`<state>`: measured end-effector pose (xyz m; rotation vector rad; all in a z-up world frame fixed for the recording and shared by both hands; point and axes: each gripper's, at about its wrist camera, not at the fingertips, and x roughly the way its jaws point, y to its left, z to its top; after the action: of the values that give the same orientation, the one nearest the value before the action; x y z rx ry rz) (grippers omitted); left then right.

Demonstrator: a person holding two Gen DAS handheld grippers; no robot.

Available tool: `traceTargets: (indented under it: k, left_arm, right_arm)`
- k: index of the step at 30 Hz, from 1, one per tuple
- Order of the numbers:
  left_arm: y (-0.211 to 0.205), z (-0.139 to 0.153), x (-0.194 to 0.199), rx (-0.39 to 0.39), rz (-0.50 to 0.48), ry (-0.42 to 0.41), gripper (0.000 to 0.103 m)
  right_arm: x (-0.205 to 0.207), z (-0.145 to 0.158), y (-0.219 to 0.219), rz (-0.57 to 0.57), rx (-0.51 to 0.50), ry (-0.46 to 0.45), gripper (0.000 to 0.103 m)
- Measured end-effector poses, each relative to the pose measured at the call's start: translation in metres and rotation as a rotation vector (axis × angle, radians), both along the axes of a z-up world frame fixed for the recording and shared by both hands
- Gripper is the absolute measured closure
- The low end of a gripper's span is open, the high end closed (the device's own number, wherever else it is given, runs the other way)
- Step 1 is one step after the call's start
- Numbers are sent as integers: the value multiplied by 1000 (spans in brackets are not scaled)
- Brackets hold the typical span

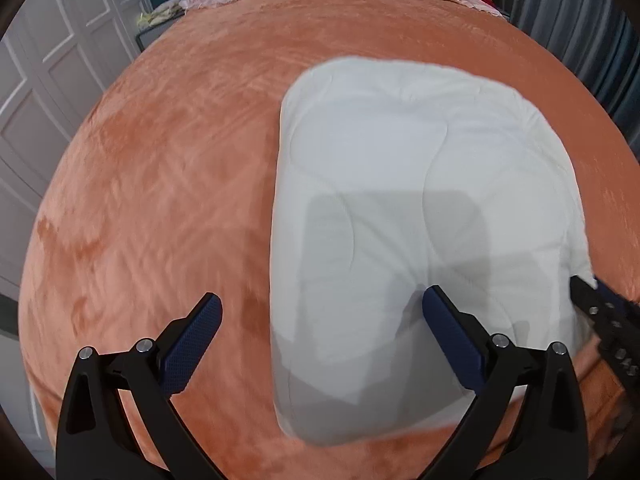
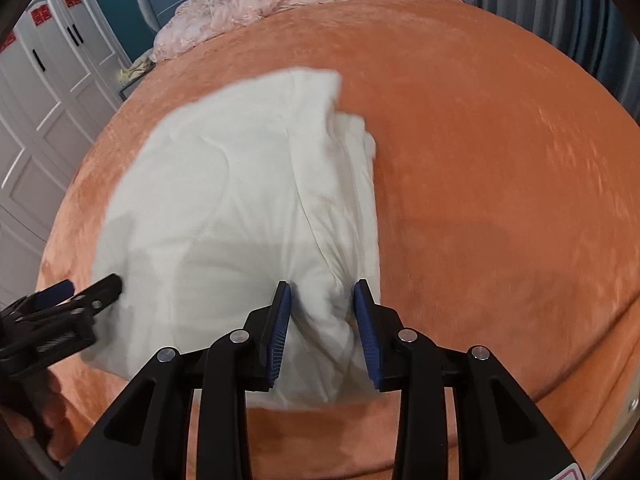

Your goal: Fold large clothes

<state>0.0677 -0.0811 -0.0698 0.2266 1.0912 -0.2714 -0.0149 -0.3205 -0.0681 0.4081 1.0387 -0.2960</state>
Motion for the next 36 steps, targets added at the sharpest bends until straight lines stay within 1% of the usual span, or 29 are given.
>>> traceTargets:
  k: [4,12,19,22,24,25,26,27,28,29,30,32,36]
  left_arm:
    - [5,-4,-3,-7,13,15,5]
    - [6,-15,-10,-6,28,9,5]
    - [5,-19,-12,-4,24,-6,5]
    - [6,-20,-11,-14,29,-3,5]
    - [8,-20,-12,-28,30,-9,5]
    - [9,-19,-12,-44,31,-10,5]
    - [16,-18,-11,-93,39,3,5]
    - [22,-17,-9,-141,50,29,5]
    - [34,-16,-5,-220,74,79,5]
    - [43,-16,-1,-268,94,112,5]
    - [51,-16,4,-314,115,145,5]
    - [62,-18,13,-372,129,184,5]
    - [70,-26,28,-463,135,242,5]
  right_arm:
    - [0,-8,0,-11,10,2,67]
    - [-4,-14,12,-9,-41,3,67]
    - [-3,-18,18,-15,-59,-4,66]
    - [-7,-19,19,-15,-58,-21,66]
    - [-12,-20,16,-22,-40,-49,63]
    - [-15,-20,13,-27,-22,-65,62]
    - [-18,-20,8,-33,1,-77,58]
    - [-21,-17,1,-55,16,-71,35]
    - [-23,-14,-5,-93,14,-50,22]
    - [-27,-11,-12,-119,31,-54,16]
    - [-30,-11,-20,-127,90,-77,16]
    - [-27,-18,-33,-134,224,-72,16]
    - [-15,-31,-38,-122,348,-79,16]
